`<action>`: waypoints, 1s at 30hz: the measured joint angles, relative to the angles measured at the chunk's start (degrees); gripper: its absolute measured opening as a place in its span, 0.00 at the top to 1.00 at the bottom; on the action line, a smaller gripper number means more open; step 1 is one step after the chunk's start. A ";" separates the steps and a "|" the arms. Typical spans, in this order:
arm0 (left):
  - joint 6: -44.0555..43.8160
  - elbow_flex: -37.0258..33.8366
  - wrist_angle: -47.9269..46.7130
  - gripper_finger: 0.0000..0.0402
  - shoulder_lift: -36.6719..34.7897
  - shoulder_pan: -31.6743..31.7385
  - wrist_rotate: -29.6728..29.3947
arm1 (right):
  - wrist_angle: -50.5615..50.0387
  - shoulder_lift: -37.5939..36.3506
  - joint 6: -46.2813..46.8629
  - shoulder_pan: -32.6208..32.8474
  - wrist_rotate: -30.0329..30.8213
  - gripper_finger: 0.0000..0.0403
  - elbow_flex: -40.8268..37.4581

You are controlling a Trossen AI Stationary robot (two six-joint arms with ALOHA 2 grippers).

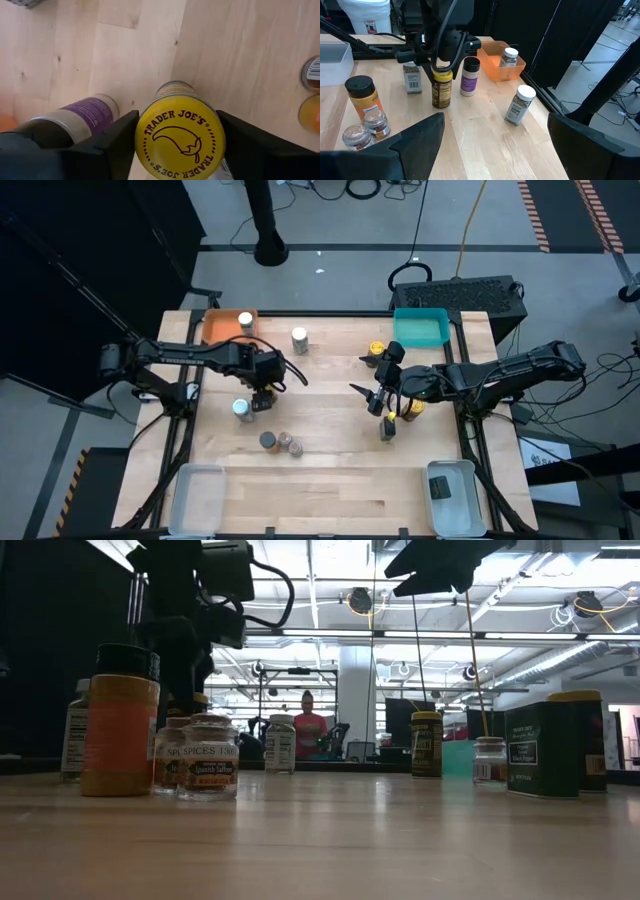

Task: Sort spices by type
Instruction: Put the bottom left yellow seasoning bottle into the transparent bin

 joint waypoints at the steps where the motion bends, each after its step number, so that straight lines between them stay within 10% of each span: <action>1: -0.06 0.00 0.02 0.41 -0.02 0.00 -0.02 | 0.01 0.00 0.00 0.00 0.01 0.16 0.00; 9: -0.04 1.02 -1.51 0.41 -0.23 -0.33 0.21 | 0.02 0.00 0.00 0.00 0.02 0.16 0.00; 17: -4.11 16.49 -15.10 0.41 -2.19 -7.92 1.86 | 0.05 0.00 -0.24 -0.31 -0.03 0.16 0.00; 30: -44.93 27.53 -28.20 0.41 -3.24 -46.52 0.35 | -1.27 0.02 2.61 -1.09 -0.22 0.16 -0.02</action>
